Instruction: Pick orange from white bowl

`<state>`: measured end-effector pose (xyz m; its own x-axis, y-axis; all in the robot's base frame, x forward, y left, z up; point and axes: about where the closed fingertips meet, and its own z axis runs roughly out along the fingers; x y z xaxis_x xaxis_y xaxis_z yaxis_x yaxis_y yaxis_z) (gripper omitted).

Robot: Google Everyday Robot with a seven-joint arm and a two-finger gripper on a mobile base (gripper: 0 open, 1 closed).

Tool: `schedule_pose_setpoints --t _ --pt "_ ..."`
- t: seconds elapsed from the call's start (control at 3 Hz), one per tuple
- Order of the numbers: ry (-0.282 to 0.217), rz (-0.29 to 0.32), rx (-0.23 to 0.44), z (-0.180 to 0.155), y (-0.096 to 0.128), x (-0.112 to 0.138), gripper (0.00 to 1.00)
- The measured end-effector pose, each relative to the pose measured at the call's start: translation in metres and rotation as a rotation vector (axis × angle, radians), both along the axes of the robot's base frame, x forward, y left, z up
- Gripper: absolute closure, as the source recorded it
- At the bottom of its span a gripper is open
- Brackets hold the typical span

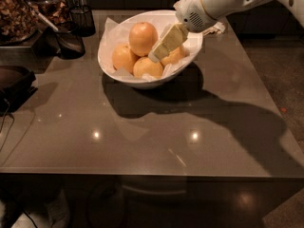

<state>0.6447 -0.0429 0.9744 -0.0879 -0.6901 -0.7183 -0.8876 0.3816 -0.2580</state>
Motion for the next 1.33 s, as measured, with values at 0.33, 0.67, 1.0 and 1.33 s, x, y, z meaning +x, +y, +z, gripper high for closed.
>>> schedule_pose_setpoints --t 0.33,0.67,1.0,1.33 --pt "0.023 0.02 0.029 -0.003 0.011 0.009 0.0" --pt "0.048 0.044 0.042 -0.008 0.02 0.016 0.05" --pt "0.065 0.067 0.046 -0.01 0.029 0.021 0.08" --pt "0.077 0.084 0.05 -0.012 0.035 0.026 0.09"
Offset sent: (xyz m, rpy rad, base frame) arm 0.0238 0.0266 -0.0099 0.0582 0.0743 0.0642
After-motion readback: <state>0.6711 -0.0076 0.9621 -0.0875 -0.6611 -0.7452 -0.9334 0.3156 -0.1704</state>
